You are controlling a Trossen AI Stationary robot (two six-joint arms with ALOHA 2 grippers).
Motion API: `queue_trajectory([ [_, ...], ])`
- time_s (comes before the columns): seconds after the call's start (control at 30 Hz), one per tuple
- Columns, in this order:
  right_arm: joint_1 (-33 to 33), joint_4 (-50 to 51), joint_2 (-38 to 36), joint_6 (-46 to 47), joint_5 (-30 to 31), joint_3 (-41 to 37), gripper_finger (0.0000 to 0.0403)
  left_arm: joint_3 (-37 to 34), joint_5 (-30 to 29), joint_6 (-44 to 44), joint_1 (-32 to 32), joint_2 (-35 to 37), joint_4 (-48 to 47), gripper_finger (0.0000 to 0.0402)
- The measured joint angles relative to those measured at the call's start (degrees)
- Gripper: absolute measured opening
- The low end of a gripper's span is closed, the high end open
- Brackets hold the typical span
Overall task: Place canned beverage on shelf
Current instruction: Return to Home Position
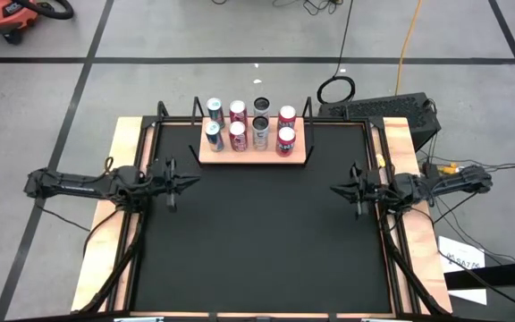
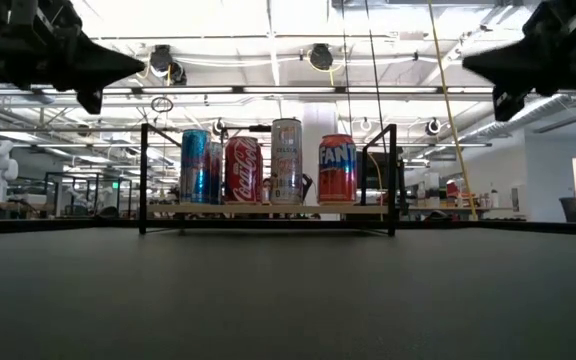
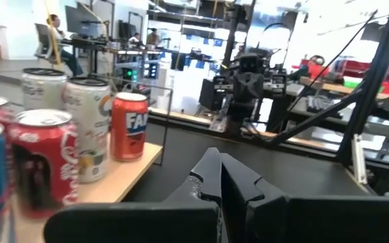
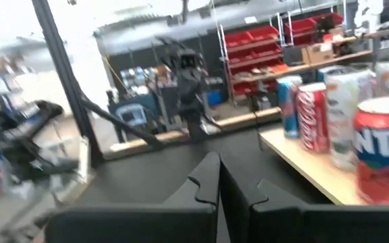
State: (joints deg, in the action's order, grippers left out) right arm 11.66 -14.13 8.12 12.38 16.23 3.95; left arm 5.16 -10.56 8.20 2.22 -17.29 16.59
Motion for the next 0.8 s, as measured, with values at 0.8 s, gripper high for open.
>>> queue_trajectory([
  [0.8,-12.57,13.08,-8.05,-2.79,-13.66,-0.78,0.0,-1.71,-0.75,-2.62,0.0,17.28,-13.84,0.0],
])
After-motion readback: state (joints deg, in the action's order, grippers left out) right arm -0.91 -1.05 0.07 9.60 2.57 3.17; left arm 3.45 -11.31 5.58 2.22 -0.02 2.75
